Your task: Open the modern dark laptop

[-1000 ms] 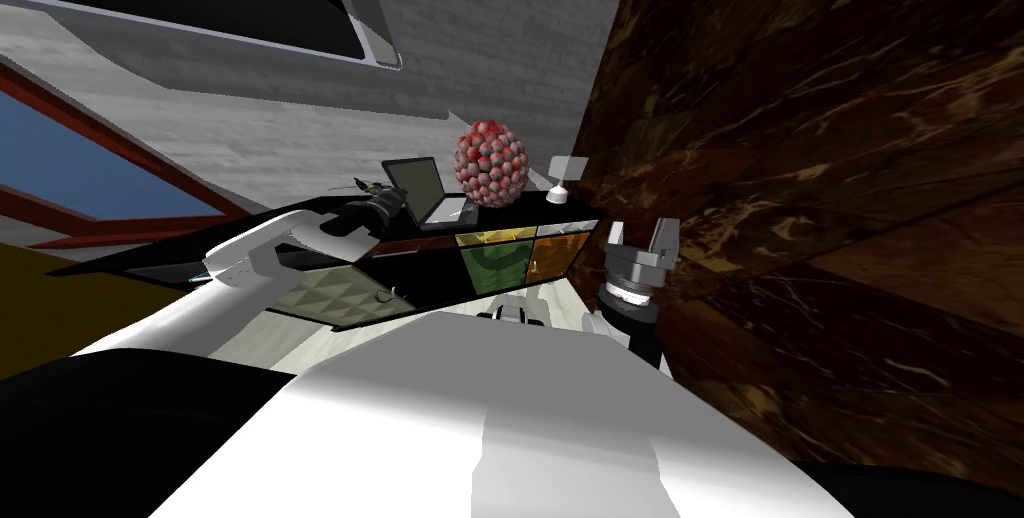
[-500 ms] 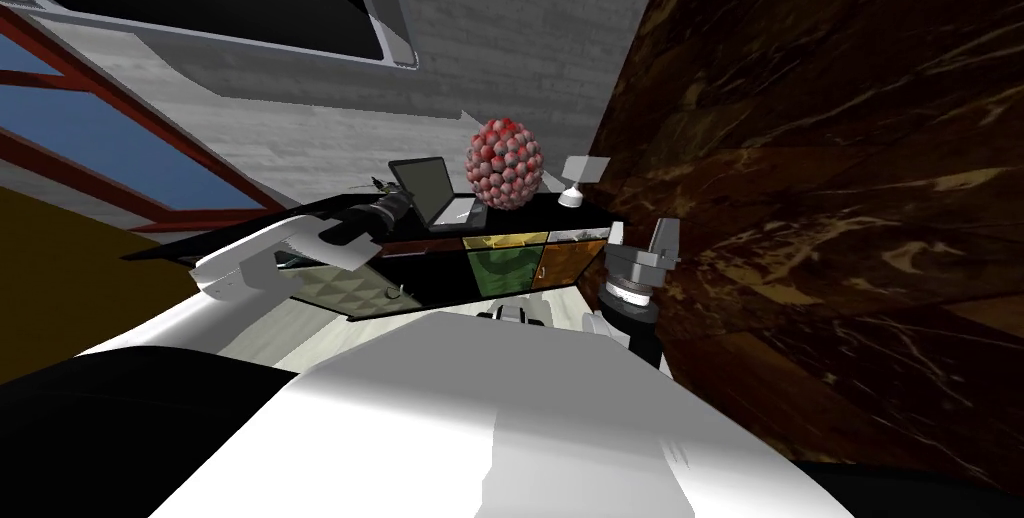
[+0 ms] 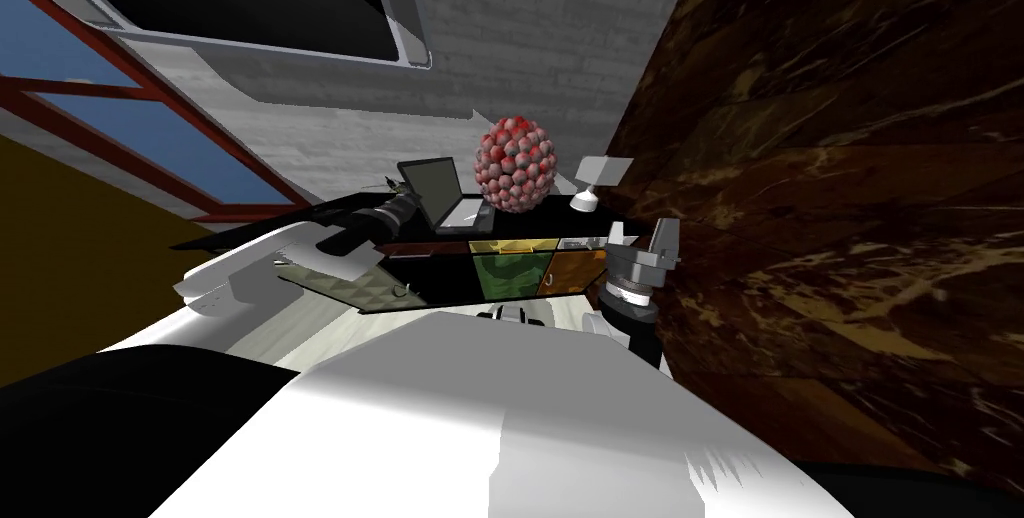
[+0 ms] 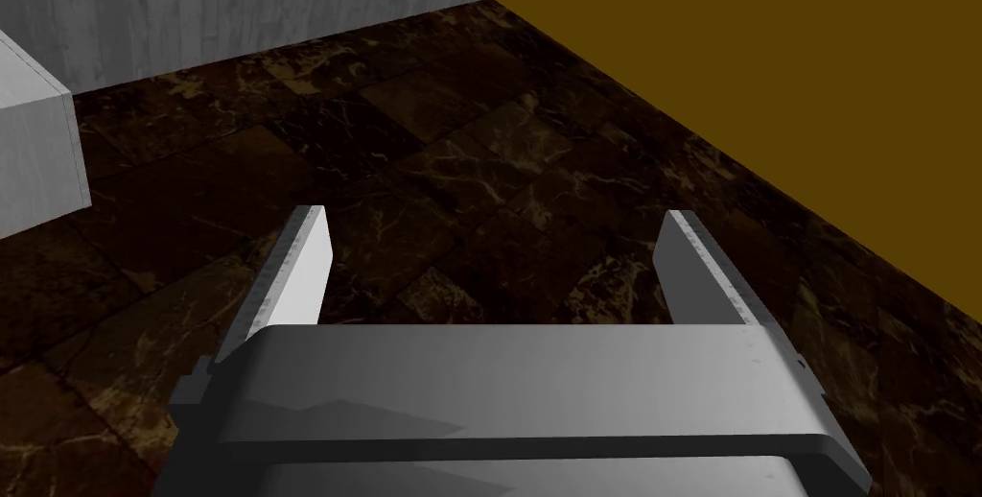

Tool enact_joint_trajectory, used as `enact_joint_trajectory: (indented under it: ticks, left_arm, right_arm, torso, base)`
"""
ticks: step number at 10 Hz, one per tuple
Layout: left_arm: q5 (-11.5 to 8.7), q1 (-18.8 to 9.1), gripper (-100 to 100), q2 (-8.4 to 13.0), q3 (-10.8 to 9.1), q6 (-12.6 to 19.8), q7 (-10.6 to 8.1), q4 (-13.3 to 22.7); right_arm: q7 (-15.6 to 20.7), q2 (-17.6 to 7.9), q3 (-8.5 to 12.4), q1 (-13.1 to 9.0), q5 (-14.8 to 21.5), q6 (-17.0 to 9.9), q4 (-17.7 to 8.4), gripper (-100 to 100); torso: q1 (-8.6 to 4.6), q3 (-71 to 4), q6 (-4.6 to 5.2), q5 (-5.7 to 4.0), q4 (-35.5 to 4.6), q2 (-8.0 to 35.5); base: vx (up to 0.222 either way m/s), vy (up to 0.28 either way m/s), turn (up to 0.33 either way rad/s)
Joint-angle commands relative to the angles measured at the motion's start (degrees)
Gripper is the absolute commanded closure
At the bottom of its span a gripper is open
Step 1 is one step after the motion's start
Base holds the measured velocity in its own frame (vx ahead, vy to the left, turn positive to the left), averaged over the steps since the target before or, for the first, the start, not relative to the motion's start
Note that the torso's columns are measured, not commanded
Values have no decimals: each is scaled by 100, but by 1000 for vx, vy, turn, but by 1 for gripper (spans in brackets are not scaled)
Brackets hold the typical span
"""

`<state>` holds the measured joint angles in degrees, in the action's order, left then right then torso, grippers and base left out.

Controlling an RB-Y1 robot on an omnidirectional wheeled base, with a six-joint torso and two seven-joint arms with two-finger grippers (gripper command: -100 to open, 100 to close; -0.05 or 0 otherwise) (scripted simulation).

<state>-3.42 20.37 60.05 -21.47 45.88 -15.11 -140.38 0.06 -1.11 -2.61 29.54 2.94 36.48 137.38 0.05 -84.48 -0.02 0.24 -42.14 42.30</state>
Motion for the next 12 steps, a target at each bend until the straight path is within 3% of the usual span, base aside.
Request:
enact_joint_trajectory:
  ticks: [1, 4, 6, 12]
  left_arm:
    - [15, 209, 100, -37, 38, 46, -88, -386]
    - [95, 407, 100, -70, 87, 144, -179, -850]
    - [234, 340, 100, 20, 22, 204, -41, -656]
    - [793, 373, 100, 448, 6, 299, 411, 278]
  right_arm:
    - [0, 0, 0, 0, 0, 0, 0, 0]
    - [0, 0, 0, -1, 0, 0, 0, 0]
    - [0, 0, -1, -2, 0, 0, -1, 0]
    - [0, 1, -1, -4, 0, -1, -1, 0]
  torso:
    - [9, 0, -12, 3, -2, 1]
    - [2, 13, 5, 6, -3, 19]
    - [6, 12, 7, 2, -10, 20]
    - [-53, -25, 38, -22, 16, -34]
  base:
    - [80, 4, 119]
    - [71, 16, 127]
    - [6, 1, -67]
    - [-128, -46, -305]
